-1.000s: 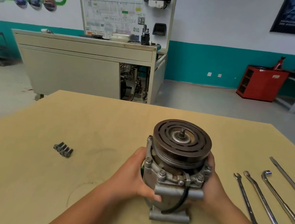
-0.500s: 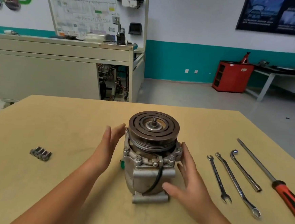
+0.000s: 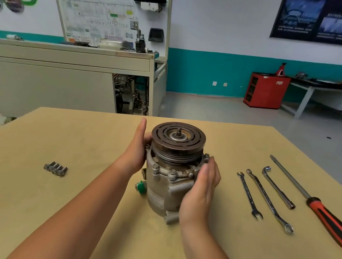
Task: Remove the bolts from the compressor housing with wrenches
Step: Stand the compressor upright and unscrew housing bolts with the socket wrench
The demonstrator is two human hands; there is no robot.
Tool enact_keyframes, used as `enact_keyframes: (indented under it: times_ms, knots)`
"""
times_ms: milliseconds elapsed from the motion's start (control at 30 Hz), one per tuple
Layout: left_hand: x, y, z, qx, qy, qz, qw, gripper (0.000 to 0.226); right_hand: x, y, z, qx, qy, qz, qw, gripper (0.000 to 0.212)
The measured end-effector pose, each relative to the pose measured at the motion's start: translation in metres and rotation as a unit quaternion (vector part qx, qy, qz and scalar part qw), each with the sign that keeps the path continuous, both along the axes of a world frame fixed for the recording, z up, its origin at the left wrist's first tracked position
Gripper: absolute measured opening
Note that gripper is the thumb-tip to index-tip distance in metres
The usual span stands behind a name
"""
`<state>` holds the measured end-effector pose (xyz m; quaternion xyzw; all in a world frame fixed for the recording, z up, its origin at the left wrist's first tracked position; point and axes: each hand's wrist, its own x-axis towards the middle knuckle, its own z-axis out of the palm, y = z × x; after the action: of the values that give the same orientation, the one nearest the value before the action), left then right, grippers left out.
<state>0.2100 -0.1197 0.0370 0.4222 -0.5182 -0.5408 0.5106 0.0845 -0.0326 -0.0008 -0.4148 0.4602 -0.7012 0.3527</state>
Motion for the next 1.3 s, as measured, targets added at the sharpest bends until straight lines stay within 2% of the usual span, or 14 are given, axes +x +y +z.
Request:
enact_keyframes:
  times_ms: [67,133,200,300,433,500,567,633,700,767,833,967,1167,1300]
  knots:
    - [0.001,0.018,-0.004,-0.029,-0.013,0.021,0.999,0.081,-0.013,-0.014,0.002,0.013,-0.025,0.016,0.999,0.057]
    - [0.003,0.034,-0.012,-0.070,-0.021,0.040,0.997,0.081,-0.024,-0.032,0.008,0.064,-0.047,0.060,0.995,0.057]
    - [0.000,0.051,-0.019,-0.076,-0.016,0.067,0.995,0.080,-0.038,-0.052,0.018,0.102,-0.056,0.126,0.985,0.056]
    - [-0.012,0.079,-0.025,-0.071,-0.004,0.074,0.995,0.085,-0.055,-0.084,0.031,0.134,-0.078,0.265,0.952,0.064]
    - [-0.036,0.105,-0.025,-0.101,-0.158,0.108,0.976,0.102,-0.064,-0.114,0.034,0.162,-0.025,0.331,0.929,0.047]
    - [-0.036,0.106,-0.027,-0.115,-0.206,0.120,0.964,0.103,-0.066,-0.116,0.031,0.173,0.014,0.301,0.938,0.048]
    - [-0.031,0.104,-0.029,-0.126,-0.239,0.117,0.956,0.108,-0.072,-0.110,0.024,0.159,0.065,0.196,0.965,0.047]
    - [-0.023,0.100,-0.028,-0.136,-0.257,0.127,0.948,0.113,-0.085,-0.090,0.015,0.106,0.098,0.103,0.984,0.031]
    - [-0.018,0.093,-0.026,-0.136,-0.262,0.144,0.944,0.121,-0.103,-0.060,0.003,0.079,0.141,0.120,0.980,0.020]
    - [-0.021,0.085,-0.024,-0.134,-0.280,0.150,0.939,0.131,-0.121,-0.028,-0.009,0.076,0.216,0.158,0.961,0.020]
    - [-0.026,0.078,-0.026,-0.147,-0.299,0.167,0.928,0.134,-0.133,-0.005,-0.016,0.076,0.251,0.183,0.947,0.024]
    - [-0.027,0.069,-0.029,-0.161,-0.301,0.186,0.922,0.132,-0.123,0.009,-0.016,0.067,0.248,0.223,0.940,0.044]
    - [0.001,0.056,-0.018,-0.139,-0.238,0.090,0.957,0.140,-0.075,-0.019,-0.010,0.024,0.311,0.157,0.937,0.084]
    - [0.011,0.052,-0.012,-0.150,-0.229,0.051,0.960,0.144,-0.054,-0.029,-0.019,-0.010,0.303,0.112,0.946,0.086]
